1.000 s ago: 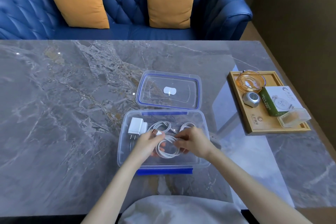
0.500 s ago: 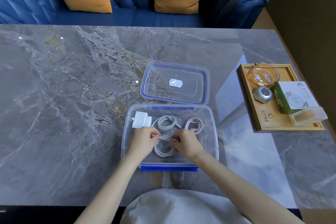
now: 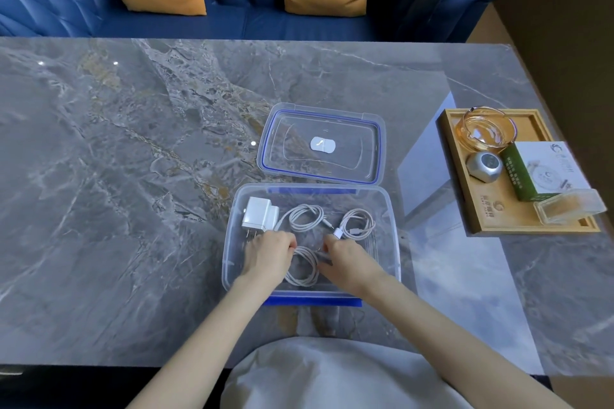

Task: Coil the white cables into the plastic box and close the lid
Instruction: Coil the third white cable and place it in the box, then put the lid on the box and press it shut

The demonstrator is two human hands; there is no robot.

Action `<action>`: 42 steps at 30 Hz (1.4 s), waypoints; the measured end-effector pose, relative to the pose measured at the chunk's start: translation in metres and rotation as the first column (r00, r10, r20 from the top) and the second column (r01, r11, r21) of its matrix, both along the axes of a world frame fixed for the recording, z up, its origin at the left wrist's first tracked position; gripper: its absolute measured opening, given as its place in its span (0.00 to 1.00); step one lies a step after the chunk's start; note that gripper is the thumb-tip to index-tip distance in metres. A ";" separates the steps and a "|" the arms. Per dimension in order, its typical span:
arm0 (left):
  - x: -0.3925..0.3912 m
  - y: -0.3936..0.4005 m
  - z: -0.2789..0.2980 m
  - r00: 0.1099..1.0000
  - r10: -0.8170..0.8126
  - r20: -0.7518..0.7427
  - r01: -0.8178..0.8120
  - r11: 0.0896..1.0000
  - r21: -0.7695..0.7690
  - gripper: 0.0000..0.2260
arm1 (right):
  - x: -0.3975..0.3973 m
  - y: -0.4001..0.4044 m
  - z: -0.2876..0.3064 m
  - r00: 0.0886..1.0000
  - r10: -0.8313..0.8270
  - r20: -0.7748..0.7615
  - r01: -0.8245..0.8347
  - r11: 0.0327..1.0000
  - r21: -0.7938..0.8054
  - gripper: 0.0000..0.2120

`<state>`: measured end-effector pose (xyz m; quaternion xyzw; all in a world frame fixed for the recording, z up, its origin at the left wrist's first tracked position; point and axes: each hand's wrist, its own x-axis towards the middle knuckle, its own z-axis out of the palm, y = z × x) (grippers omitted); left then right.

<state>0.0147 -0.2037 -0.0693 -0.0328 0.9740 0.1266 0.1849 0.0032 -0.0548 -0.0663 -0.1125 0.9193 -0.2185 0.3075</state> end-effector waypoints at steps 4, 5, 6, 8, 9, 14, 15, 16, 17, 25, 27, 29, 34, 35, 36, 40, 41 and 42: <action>0.001 0.000 0.002 1.000 -0.013 -0.003 0.013 1.000 0.011 0.10 | 0.000 0.007 0.006 0.998 0.035 0.043 -0.037 0.998 0.042 0.10; 0.002 0.000 0.003 1.000 -0.016 -0.010 0.017 1.000 0.026 0.10 | 0.000 0.010 0.008 0.998 0.031 0.057 -0.034 0.998 0.050 0.13; 0.003 -0.001 0.005 1.000 -0.020 -0.024 0.021 0.999 0.042 0.11 | -0.001 0.012 0.009 0.997 0.029 0.067 -0.033 0.998 0.057 0.14; 0.004 -0.001 0.009 0.998 -0.025 -0.056 0.029 0.997 0.068 0.11 | -0.004 0.016 0.012 0.997 0.029 0.078 -0.032 0.999 0.043 0.15; 0.004 -0.002 0.012 0.997 -0.027 -0.070 0.032 0.997 0.071 0.11 | -0.006 0.018 0.015 0.996 0.030 0.080 -0.031 0.999 0.023 0.14; -0.007 -0.009 0.031 0.991 -0.051 -0.126 0.060 0.996 0.072 0.11 | -0.020 0.024 0.033 0.996 0.085 0.024 -0.083 0.995 -0.057 0.12; -0.011 -0.012 0.036 0.988 -0.064 -0.143 0.076 0.994 0.076 0.10 | -0.024 0.025 0.037 0.995 0.096 -0.002 -0.096 0.993 -0.071 0.12; -0.017 -0.014 0.042 0.983 -0.082 -0.166 0.097 0.992 0.082 0.10 | -0.028 0.025 0.041 0.994 0.101 -0.033 -0.104 0.991 -0.081 0.11; -0.023 -0.017 0.049 0.976 -0.102 -0.191 0.120 0.989 0.089 0.09 | -0.032 0.026 0.045 0.992 0.106 -0.071 -0.112 0.990 -0.086 0.10; -0.089 -0.035 0.072 0.807 -0.312 -0.501 0.363 0.932 0.005 0.10 | -0.076 0.039 0.069 0.787 0.102 -0.609 -0.169 0.984 -0.054 0.09; -0.110 -0.042 0.068 0.744 -0.397 -0.538 0.409 0.907 -0.103 0.13 | -0.091 0.048 0.064 0.703 0.087 -0.706 -0.155 0.987 -0.033 0.08; -0.131 -0.047 0.061 0.717 -0.455 -0.529 0.420 0.887 -0.193 0.18 | -0.106 0.057 0.055 0.682 0.061 -0.728 -0.096 0.995 -0.006 0.10; -0.177 -0.056 0.038 0.774 -0.504 -0.384 0.377 0.854 -0.360 0.26 | -0.132 0.076 0.023 0.840 -0.015 -0.543 0.095 0.988 0.119 0.24; -0.186 -0.056 0.032 0.794 -0.502 -0.342 0.368 0.846 -0.386 0.27 | -0.135 0.077 0.017 0.879 -0.033 -0.475 0.123 0.979 0.161 0.27; -0.193 -0.056 0.027 0.809 -0.500 -0.310 0.363 0.839 -0.406 0.29 | -0.137 0.078 0.011 0.905 -0.057 -0.422 0.150 0.970 0.192 0.28; -0.214 -0.058 0.001 0.898 -0.411 -0.159 0.316 0.851 -0.420 0.28 | -0.145 0.077 -0.001 0.941 -0.192 -0.278 0.250 0.949 0.190 0.27; -0.218 -0.059 -0.003 0.918 -0.383 -0.100 0.307 0.847 -0.434 0.28 | -0.146 0.077 -0.004 0.944 -0.222 -0.245 0.269 0.946 0.180 0.26; -0.221 -0.060 -0.007 0.930 -0.363 -0.061 0.299 0.843 -0.447 0.27 | -0.146 0.077 -0.006 0.944 -0.253 -0.210 0.290 0.943 0.165 0.24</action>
